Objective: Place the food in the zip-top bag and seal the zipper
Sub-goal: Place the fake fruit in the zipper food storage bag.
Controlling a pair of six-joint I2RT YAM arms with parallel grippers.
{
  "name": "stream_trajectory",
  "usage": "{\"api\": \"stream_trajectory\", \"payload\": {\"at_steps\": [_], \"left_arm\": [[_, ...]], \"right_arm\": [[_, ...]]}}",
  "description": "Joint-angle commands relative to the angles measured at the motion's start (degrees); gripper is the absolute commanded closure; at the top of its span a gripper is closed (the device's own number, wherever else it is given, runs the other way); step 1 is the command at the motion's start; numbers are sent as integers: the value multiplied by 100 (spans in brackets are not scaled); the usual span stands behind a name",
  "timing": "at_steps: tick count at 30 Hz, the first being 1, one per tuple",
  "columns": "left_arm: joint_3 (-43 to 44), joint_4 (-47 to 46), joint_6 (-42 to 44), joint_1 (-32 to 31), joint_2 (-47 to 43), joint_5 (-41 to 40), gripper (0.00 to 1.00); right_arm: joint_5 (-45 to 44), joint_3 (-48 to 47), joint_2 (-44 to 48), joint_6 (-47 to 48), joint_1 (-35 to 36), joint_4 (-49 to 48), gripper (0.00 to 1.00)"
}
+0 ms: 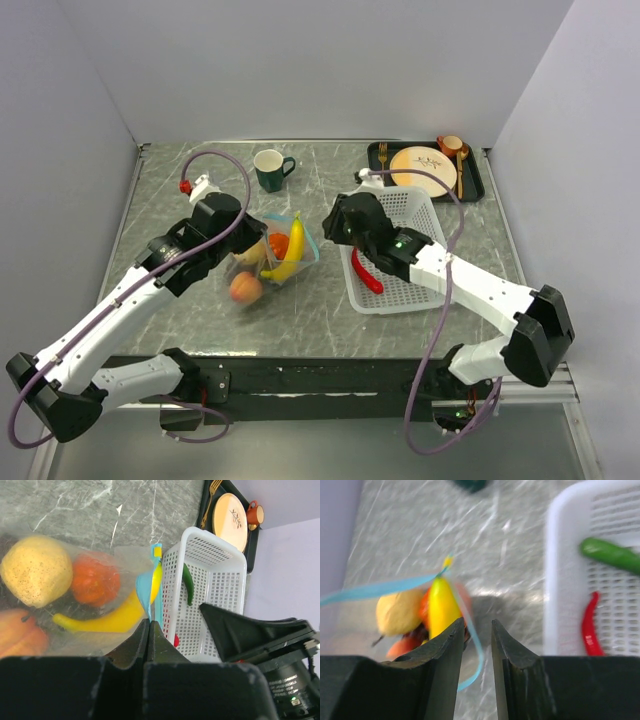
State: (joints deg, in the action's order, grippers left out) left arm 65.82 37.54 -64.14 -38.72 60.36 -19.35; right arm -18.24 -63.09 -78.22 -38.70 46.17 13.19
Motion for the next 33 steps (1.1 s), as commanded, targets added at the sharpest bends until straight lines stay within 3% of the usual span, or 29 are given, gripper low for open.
{"api": "stream_trajectory", "payload": {"at_steps": [1,4,18,25,33], "left_arm": [[1,-291,24,-13,-156,-104,99],[1,-291,33,-13,-165,-112,99],[18,-230,33,-13,-226,-174,99],[10,-168,24,-13,-235,-218,99],[89,-142,68,-13,-182,-244,99]], "right_arm": [[1374,16,-115,196,76,-88,63],[1701,16,-255,117,67,-168,61],[1499,-238,-792,257,50,263,57],[1078,-72,-301,363,15,114,55],[1252,-29,-335,424,-170,176,54]]}}
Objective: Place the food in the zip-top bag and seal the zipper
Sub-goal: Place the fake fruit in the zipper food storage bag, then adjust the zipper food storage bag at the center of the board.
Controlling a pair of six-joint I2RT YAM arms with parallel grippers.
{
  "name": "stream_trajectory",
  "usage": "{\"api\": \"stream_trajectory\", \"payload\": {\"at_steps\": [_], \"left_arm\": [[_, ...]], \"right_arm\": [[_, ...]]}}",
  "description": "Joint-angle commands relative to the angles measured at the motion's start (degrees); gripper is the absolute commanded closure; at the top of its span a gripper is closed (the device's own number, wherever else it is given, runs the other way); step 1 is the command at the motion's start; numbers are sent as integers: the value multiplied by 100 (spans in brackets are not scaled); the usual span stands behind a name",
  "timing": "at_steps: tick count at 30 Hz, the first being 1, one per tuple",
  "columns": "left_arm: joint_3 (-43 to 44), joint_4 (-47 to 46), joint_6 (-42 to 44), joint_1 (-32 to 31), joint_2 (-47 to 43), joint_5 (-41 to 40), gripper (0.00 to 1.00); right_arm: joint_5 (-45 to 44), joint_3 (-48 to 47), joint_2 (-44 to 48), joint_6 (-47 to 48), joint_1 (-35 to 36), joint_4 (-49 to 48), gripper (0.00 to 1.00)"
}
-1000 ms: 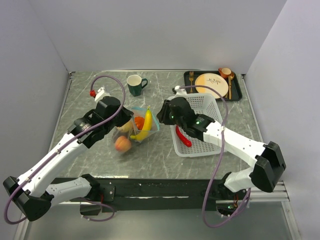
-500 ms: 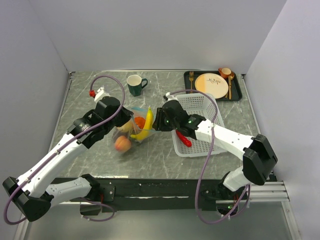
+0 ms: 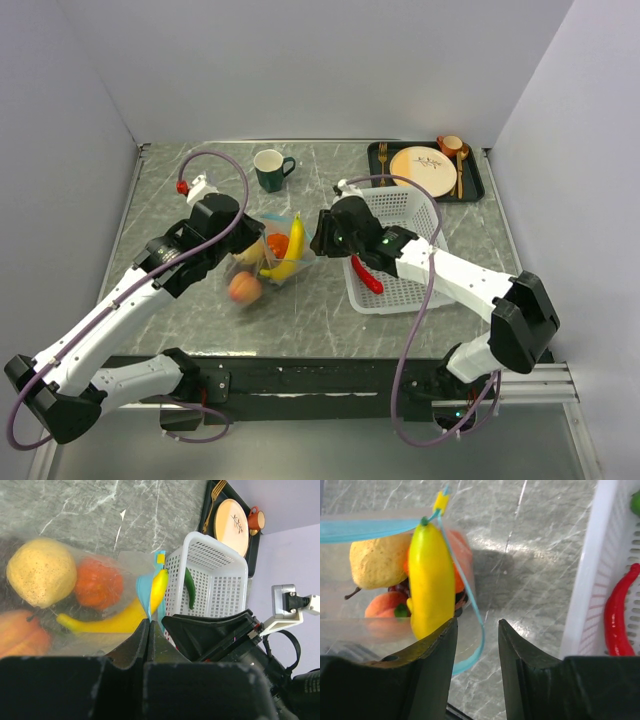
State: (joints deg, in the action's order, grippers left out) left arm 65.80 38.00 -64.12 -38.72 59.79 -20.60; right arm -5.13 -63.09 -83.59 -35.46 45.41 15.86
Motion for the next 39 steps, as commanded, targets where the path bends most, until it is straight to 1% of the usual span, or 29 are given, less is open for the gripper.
{"api": "stream_trajectory", "payload": {"at_steps": [1,6,11,12,13,14,15,16,20,23,25,27,28,29,30,33,39], "left_arm": [[91,-196,49,-13,-143,-120,99],[-14,-240,22,-13,-187,-67,99],[12,-267,48,-13,-152,-32,99],[12,-267,57,-13,-152,-32,99],[12,-258,57,-4,-152,-40,99],[12,-267,57,-13,-152,-49,99],[-6,-249,57,-4,-161,-49,99],[-41,-240,40,-13,-169,-67,99],[-94,-144,75,-4,-248,-268,99],[3,101,136,-4,-249,-575,99],[151,409,145,-4,-240,-936,98],[249,524,206,-4,-231,-1068,99],[310,481,233,-4,-240,-1060,99],[319,437,250,-4,-283,-1034,99],[345,410,259,-4,-318,-999,99],[433,401,181,-4,-494,-1016,99],[898,700,189,5,-960,-1402,99]], "right_arm": [[2,7,220,101,-102,-135,54],[564,-28,71,75,-181,-240,54],[1180,-142,-324,48,-173,-346,55],[1294,-194,-385,48,-173,-338,60],[1364,-221,-473,31,-164,-320,69],[1391,-221,-483,22,-164,-346,78],[1409,-230,-457,48,-173,-373,90],[1383,-256,-369,74,-173,-382,99],[1155,-537,-53,250,-173,-338,100],[1154,-1159,150,417,-155,-241,100],[1224,-1485,229,566,-111,-241,100],[1303,-2021,160,654,-33,-163,100],[1304,-2241,-59,663,-32,151,100],[1312,-2626,-209,672,-15,302,100],[1408,-2743,-471,698,-6,400,100],[1558,-2797,-710,611,38,489,100],[1883,-2805,-1035,462,126,462,99]]}}
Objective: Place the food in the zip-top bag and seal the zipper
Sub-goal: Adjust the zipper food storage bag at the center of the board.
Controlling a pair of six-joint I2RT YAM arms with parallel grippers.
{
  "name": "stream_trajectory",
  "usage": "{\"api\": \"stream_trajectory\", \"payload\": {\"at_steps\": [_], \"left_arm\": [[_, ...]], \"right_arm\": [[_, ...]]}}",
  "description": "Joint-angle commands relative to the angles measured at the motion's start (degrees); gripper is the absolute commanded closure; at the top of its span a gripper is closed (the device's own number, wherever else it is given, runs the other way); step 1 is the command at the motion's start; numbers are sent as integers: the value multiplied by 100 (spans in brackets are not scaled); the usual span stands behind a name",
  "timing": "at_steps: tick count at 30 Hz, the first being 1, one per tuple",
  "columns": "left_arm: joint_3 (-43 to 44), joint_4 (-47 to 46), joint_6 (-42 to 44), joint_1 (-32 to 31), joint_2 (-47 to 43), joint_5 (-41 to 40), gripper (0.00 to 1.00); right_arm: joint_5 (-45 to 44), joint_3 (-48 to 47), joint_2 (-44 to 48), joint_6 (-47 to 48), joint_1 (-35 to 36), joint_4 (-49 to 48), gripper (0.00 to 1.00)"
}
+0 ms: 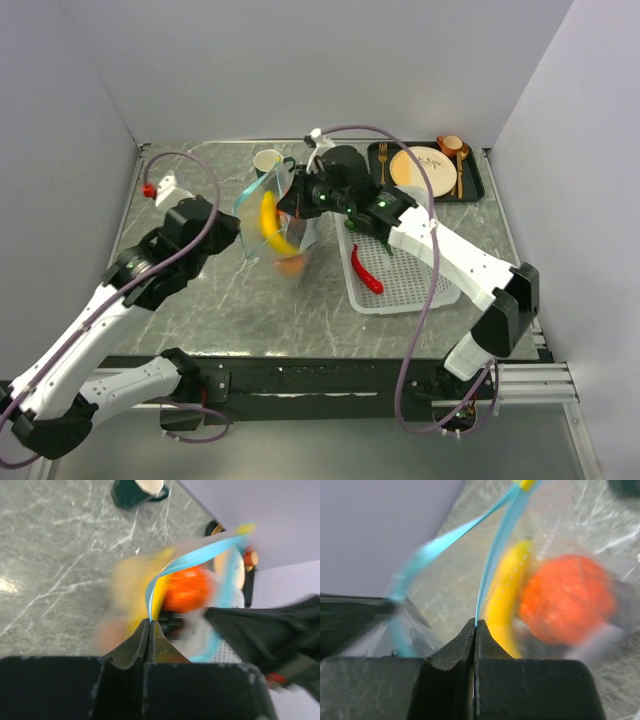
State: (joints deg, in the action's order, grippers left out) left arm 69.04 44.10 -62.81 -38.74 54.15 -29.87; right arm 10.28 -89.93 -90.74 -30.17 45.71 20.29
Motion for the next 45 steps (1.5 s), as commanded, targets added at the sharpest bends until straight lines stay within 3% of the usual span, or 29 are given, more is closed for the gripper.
{"api": "stream_trajectory", "payload": {"at_steps": [1,7,15,21,22,23,25,26,31,40,43,45], "left_arm": [[637,125,67,-2,-414,-494,99],[620,161,146,-2,-213,-283,99],[-336,-94,-100,-2,174,226,99],[-531,-366,-30,-2,298,464,99],[-523,-436,-4,-2,324,473,99],[-497,-463,57,-2,342,482,99],[-409,-524,102,7,403,525,99],[-382,-542,154,-2,429,543,99],[-259,-710,304,-2,587,807,99],[-321,-797,322,-2,667,992,99],[-277,-832,339,-2,711,1062,99],[-242,-859,348,-2,746,1123,99]], "right_arm": [[412,-147,-356,-85,96,53,98],[369,195,-418,-243,96,-166,98],[255,845,-813,-217,61,-166,94],[-201,1381,-559,-200,43,-44,92],[-385,1408,-533,-182,43,9,90],[-491,1399,-472,-156,34,79,79],[-877,1443,-366,-147,17,238,75],[-1001,1478,-200,-138,8,238,66],[-1220,1794,495,239,-316,237,47],[-1529,2874,1453,495,-1450,370,40],[-1512,2999,1253,600,-1933,484,39],[-1503,2999,945,635,-2127,476,32]]}}
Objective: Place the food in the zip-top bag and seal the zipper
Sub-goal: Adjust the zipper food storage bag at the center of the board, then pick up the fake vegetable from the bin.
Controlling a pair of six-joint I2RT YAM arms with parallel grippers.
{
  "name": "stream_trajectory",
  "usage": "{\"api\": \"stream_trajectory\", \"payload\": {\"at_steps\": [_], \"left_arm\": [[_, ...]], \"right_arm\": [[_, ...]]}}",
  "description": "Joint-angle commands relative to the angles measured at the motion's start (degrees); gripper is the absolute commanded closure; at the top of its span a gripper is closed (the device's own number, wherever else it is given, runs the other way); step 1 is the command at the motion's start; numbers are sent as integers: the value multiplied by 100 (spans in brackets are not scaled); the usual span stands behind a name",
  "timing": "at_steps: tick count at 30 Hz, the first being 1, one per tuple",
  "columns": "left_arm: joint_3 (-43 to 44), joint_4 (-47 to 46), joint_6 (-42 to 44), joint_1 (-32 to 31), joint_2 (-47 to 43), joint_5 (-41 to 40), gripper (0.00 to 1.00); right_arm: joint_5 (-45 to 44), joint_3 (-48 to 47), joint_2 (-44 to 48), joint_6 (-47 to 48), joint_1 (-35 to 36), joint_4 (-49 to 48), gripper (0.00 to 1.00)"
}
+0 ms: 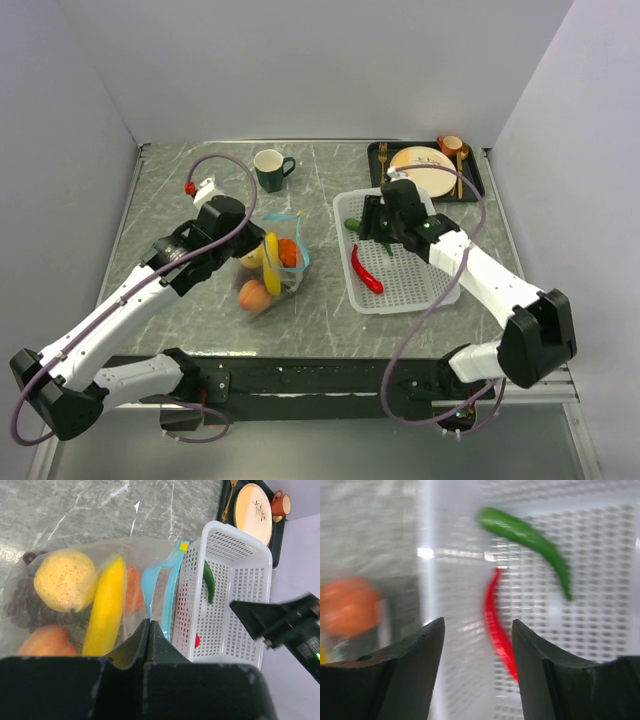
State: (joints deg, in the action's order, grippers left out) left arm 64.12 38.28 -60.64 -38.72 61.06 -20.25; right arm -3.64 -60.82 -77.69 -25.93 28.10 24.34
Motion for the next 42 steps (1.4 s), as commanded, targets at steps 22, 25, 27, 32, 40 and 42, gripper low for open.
{"api": "stream_trajectory", "payload": {"at_steps": [22,25,27,32,40,42], "left_arm": [[321,-339,158,-4,257,241,99],[338,-356,158,5,328,258,99],[365,-357,149,-4,363,276,99],[294,-453,158,-4,363,373,99],[303,-374,158,-4,319,346,99],[294,-400,158,5,319,346,99]], "right_arm": [[346,-906,-2523,853,-1157,-315,31],[468,-993,-2601,844,-1166,-369,35],[565,-1142,-2681,836,-1175,-272,35],[724,-1354,-2936,879,-1184,-122,36],[689,-1187,-3033,923,-1184,-210,43],[715,-1125,-2980,915,-1175,-219,47]]}}
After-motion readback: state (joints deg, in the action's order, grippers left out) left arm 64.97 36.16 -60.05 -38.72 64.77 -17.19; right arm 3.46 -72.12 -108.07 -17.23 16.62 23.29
